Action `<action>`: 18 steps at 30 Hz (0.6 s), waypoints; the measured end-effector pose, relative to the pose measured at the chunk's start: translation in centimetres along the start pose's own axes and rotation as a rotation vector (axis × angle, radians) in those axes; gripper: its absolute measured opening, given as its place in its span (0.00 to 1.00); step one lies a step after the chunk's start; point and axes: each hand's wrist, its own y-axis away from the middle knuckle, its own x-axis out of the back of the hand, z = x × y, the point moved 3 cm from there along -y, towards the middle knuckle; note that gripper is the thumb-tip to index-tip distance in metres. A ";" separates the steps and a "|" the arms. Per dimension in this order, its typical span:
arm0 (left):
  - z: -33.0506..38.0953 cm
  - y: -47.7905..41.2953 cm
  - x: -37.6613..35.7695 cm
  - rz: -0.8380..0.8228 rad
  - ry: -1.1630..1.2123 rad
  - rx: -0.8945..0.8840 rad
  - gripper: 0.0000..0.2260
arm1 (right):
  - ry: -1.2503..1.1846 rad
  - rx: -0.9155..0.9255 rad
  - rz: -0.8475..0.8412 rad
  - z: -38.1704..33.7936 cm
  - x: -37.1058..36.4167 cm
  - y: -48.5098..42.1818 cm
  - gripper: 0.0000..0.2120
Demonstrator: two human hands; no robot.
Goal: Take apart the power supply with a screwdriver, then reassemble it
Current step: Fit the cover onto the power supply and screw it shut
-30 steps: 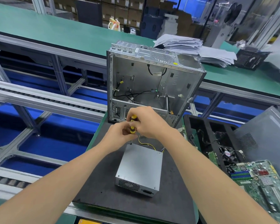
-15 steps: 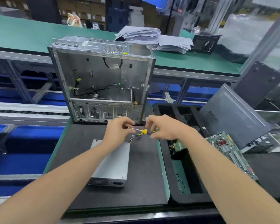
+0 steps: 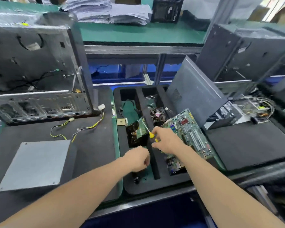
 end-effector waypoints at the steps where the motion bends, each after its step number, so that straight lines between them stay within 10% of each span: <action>1: 0.3 -0.8 -1.0 -0.034 -0.071 0.016 0.09 | -0.018 0.006 -0.006 0.6 -0.1 0.0 0.17; 18: 0.7 -4.3 -5.7 -0.091 -0.253 0.255 0.11 | -0.130 0.099 -0.002 3.8 -0.1 0.1 0.14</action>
